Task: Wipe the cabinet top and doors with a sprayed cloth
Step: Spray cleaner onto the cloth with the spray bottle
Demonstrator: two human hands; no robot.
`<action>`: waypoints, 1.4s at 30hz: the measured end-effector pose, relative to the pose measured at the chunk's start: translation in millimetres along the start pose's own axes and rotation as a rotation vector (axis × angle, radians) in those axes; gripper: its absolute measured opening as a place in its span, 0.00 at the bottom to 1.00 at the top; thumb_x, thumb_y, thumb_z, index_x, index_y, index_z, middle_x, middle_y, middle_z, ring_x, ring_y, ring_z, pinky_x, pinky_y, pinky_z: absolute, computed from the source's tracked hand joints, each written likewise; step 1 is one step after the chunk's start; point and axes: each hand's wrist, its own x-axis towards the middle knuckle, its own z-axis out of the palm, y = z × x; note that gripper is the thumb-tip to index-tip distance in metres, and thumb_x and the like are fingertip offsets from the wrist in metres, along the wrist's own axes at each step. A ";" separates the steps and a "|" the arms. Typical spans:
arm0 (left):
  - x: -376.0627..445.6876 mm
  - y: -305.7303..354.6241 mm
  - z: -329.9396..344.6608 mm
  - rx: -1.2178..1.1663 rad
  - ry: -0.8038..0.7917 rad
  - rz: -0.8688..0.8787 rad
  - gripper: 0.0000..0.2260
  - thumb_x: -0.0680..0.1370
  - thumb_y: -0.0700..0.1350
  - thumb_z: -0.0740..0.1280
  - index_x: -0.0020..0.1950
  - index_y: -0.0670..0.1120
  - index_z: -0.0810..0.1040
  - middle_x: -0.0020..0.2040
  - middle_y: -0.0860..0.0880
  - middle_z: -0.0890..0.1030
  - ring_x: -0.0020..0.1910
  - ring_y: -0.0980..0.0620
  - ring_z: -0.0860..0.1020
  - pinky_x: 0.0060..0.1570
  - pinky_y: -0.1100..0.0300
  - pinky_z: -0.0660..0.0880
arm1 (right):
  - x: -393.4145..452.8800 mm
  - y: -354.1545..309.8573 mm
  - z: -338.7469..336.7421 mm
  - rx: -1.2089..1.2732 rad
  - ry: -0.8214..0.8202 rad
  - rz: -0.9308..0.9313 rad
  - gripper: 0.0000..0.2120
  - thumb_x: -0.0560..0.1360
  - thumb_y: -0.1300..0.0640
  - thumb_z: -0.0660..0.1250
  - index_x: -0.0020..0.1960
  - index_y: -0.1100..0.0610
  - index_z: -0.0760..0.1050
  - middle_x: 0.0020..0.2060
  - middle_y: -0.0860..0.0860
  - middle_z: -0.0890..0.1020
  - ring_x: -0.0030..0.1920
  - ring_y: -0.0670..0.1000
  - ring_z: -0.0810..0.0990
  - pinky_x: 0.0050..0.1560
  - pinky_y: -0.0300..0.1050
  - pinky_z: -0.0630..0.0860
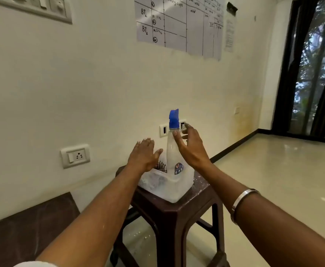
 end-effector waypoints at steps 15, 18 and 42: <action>32.3 23.2 11.2 0.193 -0.588 -0.115 0.25 0.74 0.51 0.70 0.69 0.46 0.70 0.67 0.45 0.74 0.62 0.46 0.74 0.58 0.52 0.71 | 22.6 -0.1 15.8 0.348 -0.125 0.122 0.26 0.77 0.56 0.66 0.72 0.54 0.61 0.42 0.50 0.78 0.41 0.48 0.78 0.45 0.44 0.78; 37.3 21.1 18.7 0.206 -0.628 -0.134 0.30 0.75 0.51 0.69 0.73 0.46 0.64 0.70 0.45 0.70 0.66 0.45 0.71 0.62 0.51 0.69 | 26.9 -0.7 13.6 0.376 -0.153 0.151 0.27 0.76 0.59 0.65 0.71 0.55 0.59 0.42 0.51 0.77 0.41 0.49 0.77 0.43 0.43 0.77; 52.3 10.4 20.6 0.024 -0.909 -0.247 0.25 0.74 0.52 0.71 0.67 0.41 0.73 0.66 0.42 0.75 0.64 0.43 0.74 0.62 0.52 0.72 | 32.6 2.1 21.2 0.458 -0.085 0.207 0.14 0.77 0.54 0.66 0.59 0.48 0.65 0.40 0.49 0.76 0.39 0.47 0.76 0.39 0.41 0.78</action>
